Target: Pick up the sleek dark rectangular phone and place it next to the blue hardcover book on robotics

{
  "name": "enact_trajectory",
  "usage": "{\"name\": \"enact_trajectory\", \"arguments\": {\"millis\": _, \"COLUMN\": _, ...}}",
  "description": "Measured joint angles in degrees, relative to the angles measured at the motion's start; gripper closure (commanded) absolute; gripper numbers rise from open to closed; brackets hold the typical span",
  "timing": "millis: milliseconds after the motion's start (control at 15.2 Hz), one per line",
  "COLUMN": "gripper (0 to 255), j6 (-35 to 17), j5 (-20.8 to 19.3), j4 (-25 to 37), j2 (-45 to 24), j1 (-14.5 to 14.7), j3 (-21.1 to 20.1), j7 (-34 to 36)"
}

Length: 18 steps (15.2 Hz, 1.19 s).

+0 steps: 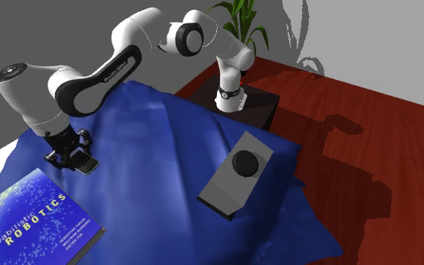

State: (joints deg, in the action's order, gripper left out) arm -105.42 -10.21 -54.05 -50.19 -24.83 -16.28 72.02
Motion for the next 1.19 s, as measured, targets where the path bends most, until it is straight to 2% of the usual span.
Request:
{"name": "enact_trajectory", "arguments": {"millis": 462, "gripper": 255, "j6": -4.8, "j5": -0.3, "j4": -3.6, "j2": -1.2, "j1": -0.4, "j3": 0.2, "j7": 0.2}}
{"name": "enact_trajectory", "arguments": {"millis": 924, "gripper": 255, "j6": -5.4, "j5": -0.3, "j4": -4.1, "j2": -1.4, "j1": -0.4, "j3": 0.2, "j7": 0.2}}
{"name": "enact_trajectory", "arguments": {"millis": 990, "gripper": 0, "j6": -5.4, "j5": -0.3, "j4": -4.1, "j2": -1.4, "j1": -0.4, "j3": 0.2, "j7": 0.2}}
{"name": "enact_trajectory", "arguments": {"millis": 1188, "gripper": 0, "j6": -5.4, "j5": -0.3, "j4": -4.1, "j2": -1.4, "j1": -0.4, "j3": 0.2, "j7": 0.2}}
